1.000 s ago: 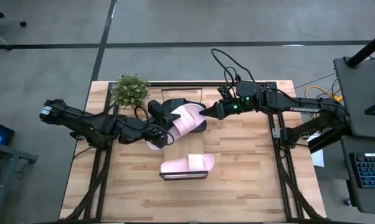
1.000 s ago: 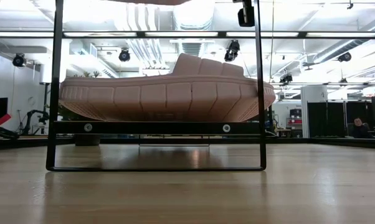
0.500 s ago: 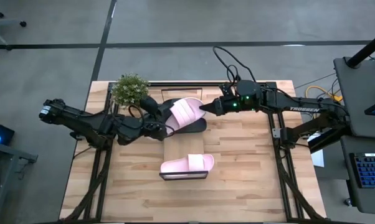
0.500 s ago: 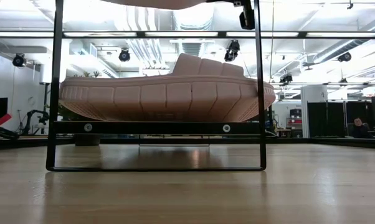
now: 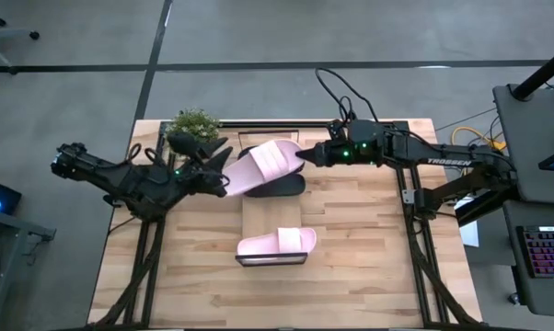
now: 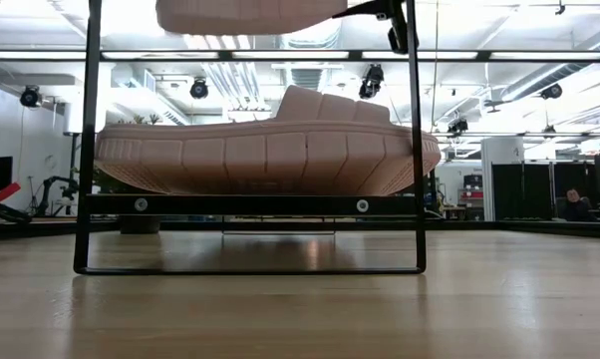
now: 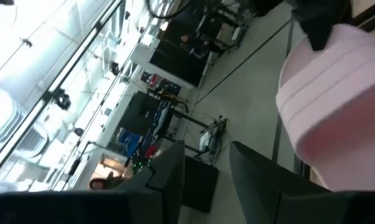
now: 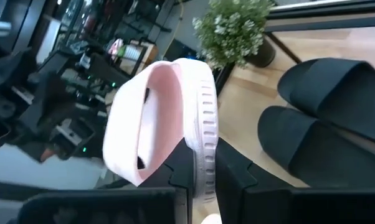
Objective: Pick and place slides into the shelf
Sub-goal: Put the pink slide on the shelf
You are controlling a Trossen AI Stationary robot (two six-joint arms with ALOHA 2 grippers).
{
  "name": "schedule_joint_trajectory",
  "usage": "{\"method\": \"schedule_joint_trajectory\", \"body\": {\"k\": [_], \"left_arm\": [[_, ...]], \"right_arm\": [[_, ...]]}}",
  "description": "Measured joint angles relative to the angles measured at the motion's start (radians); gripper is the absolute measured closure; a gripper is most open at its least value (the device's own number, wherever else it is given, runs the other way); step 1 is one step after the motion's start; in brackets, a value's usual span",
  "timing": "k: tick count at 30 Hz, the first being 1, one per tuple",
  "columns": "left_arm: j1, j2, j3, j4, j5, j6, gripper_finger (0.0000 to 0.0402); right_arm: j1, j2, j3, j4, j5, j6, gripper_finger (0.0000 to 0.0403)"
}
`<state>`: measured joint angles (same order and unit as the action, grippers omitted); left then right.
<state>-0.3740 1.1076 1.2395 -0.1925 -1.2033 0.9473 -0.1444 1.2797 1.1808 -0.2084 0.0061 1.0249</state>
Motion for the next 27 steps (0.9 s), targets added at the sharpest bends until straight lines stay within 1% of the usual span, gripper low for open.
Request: {"method": "schedule_joint_trajectory", "body": {"k": [2,8,13,16,21,27], "left_arm": [[-0.006,-0.001,-0.001,-0.001,-0.019,0.0,0.0289],[-0.008,0.012,-0.006,-0.01,-0.024,-0.003,0.0289],[-0.008,0.019,-0.01,-0.025,-0.033,-0.031,0.0289],[-0.009,0.021,-0.01,-0.035,-0.083,-0.031,0.0289],[-0.018,0.008,-0.011,-0.035,-0.205,-0.025,0.0289],[-0.062,-0.034,-0.011,-0.034,-0.23,-0.025,0.0289]], "right_arm": [[0.003,0.0,-0.005,0.003,0.028,0.009,0.0373],[0.023,0.0,-0.014,0.004,0.119,0.025,0.0374],[0.067,0.0,-0.014,0.006,0.192,0.045,0.0374],[0.108,0.0,-0.017,0.004,0.257,0.056,0.0374],[0.166,0.0,-0.026,0.003,0.347,0.079,0.0374],[0.215,0.0,-0.056,0.004,0.421,0.132,0.0374]]}}
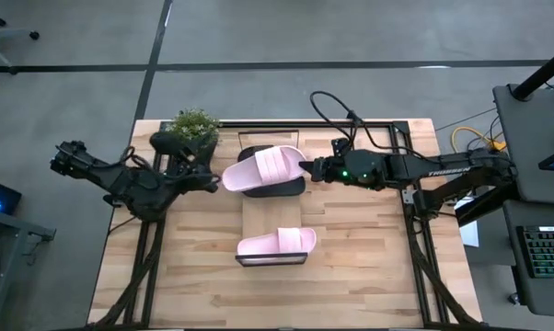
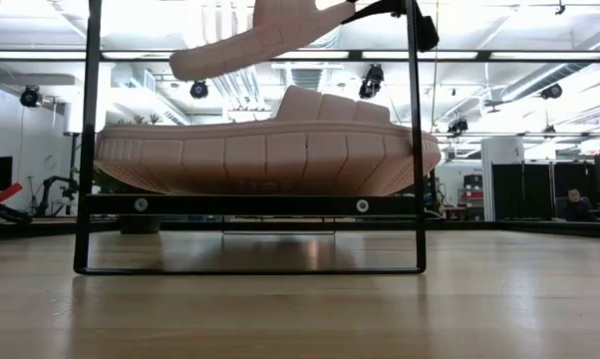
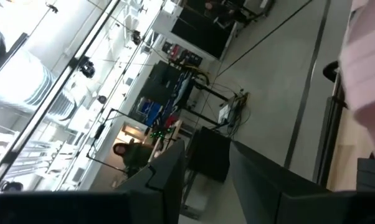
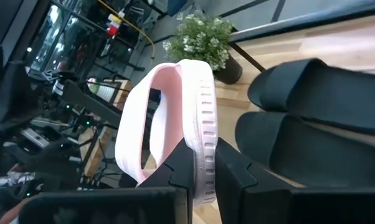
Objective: Pick and place slides into the shelf
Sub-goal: Put the pink slide on the shelf
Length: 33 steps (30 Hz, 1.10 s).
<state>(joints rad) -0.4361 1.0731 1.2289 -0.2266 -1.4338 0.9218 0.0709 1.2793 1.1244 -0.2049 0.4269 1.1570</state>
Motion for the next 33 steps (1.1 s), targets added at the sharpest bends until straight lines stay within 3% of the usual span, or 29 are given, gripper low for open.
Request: {"method": "schedule_joint_trajectory", "body": {"k": [17,33], "left_arm": [[-0.031,-0.011,-0.001,-0.001,-0.022,-0.001,0.0289],[-0.031,-0.023,-0.003,0.0,-0.022,0.0,0.0289]], "right_arm": [[0.122,0.0,-0.05,-0.001,0.18,0.12,0.0374],[0.183,0.083,-0.059,0.007,0.206,0.225,0.0375]]}}
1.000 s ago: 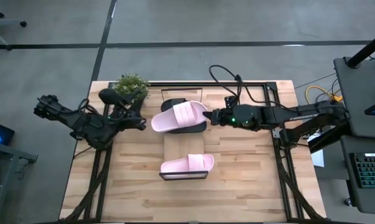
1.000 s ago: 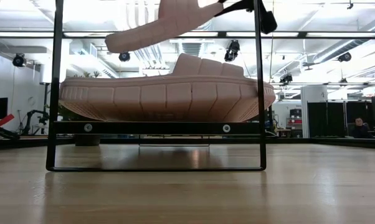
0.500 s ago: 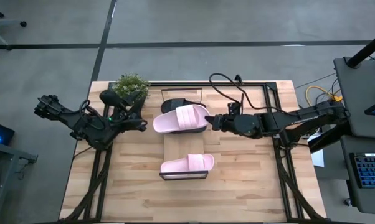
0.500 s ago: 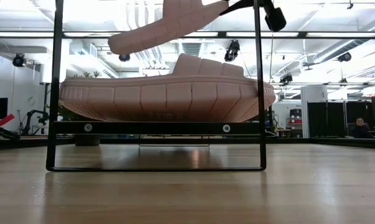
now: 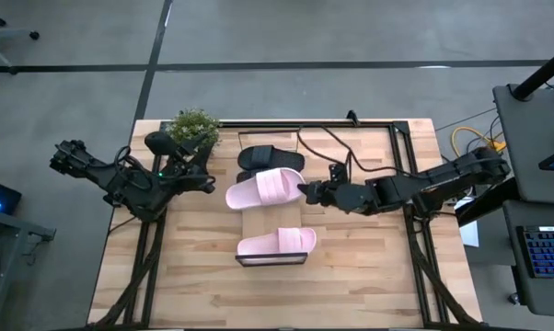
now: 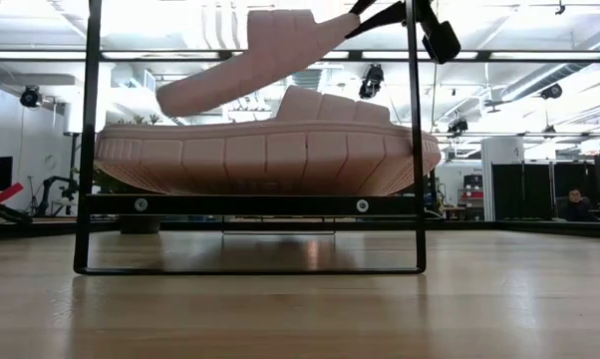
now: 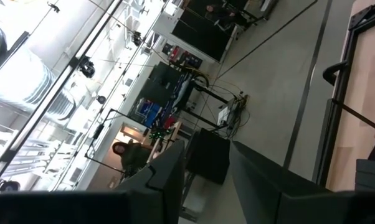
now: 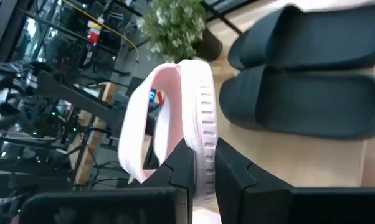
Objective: Pick and place slides into the shelf
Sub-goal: Put the pink slide on the shelf
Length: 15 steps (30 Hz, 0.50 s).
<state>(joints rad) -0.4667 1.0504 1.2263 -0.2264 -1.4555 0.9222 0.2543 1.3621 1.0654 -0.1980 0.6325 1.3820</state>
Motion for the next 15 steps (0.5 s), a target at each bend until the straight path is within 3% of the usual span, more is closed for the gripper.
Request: {"method": "schedule_joint_trajectory", "body": {"k": [15], "left_arm": [[0.0,-0.005,-0.003,0.0,0.0,0.0,0.0289]], "right_arm": [[0.036,0.033,-0.021,-0.006,-0.002,0.085,0.0375]]}}
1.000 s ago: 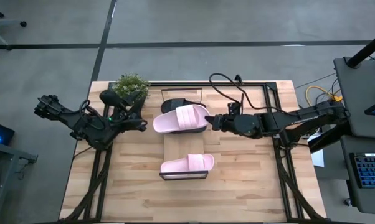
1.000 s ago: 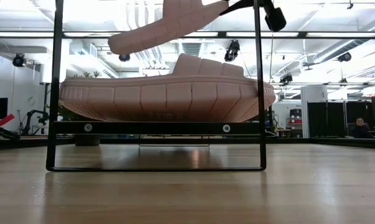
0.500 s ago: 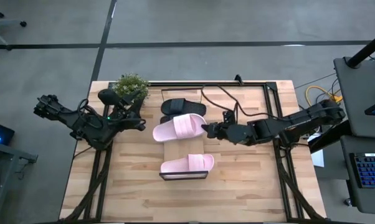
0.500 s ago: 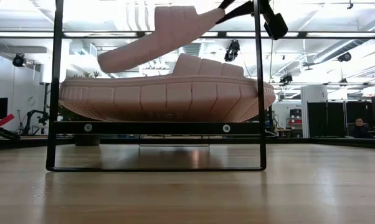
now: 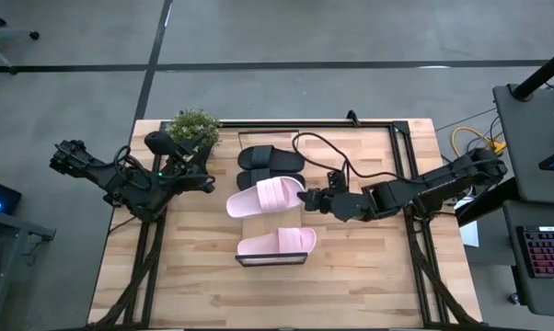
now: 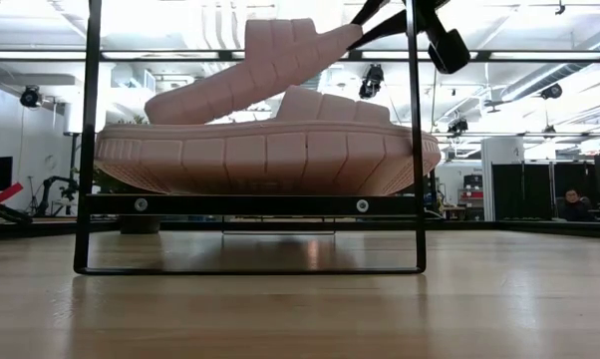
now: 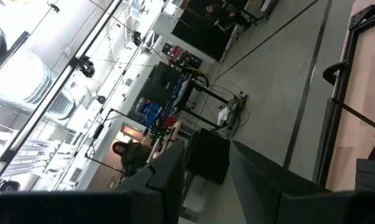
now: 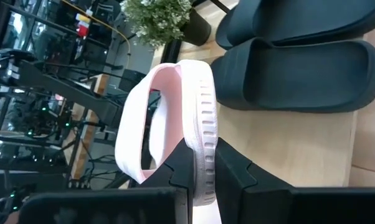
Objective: Pick and place slides into the shelf
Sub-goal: Put the pink slide on the shelf
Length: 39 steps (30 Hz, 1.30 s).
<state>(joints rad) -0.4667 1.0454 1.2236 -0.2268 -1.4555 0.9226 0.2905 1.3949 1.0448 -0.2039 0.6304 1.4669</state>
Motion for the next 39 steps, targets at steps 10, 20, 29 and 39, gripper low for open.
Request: {"method": "schedule_joint_trajectory", "body": {"k": [10,20,29,39], "left_arm": [[0.0,0.0,0.0,0.0,0.0,0.0,0.0289],[0.0,0.0,0.0,0.0,0.0,0.0,0.0289],[0.0,0.0,0.0,0.0,0.0,0.0,0.0289],[0.0,0.0,0.0,0.0,0.001,0.0,0.0289]], "right_arm": [[0.0,0.0,-0.063,0.0,0.0,0.069,0.0375],[0.002,0.001,-0.111,0.039,-0.013,0.105,0.0375],[0.005,0.002,-0.114,0.054,-0.039,0.104,0.0375],[0.004,0.103,-0.119,0.103,-0.114,0.13,0.0375]]}}
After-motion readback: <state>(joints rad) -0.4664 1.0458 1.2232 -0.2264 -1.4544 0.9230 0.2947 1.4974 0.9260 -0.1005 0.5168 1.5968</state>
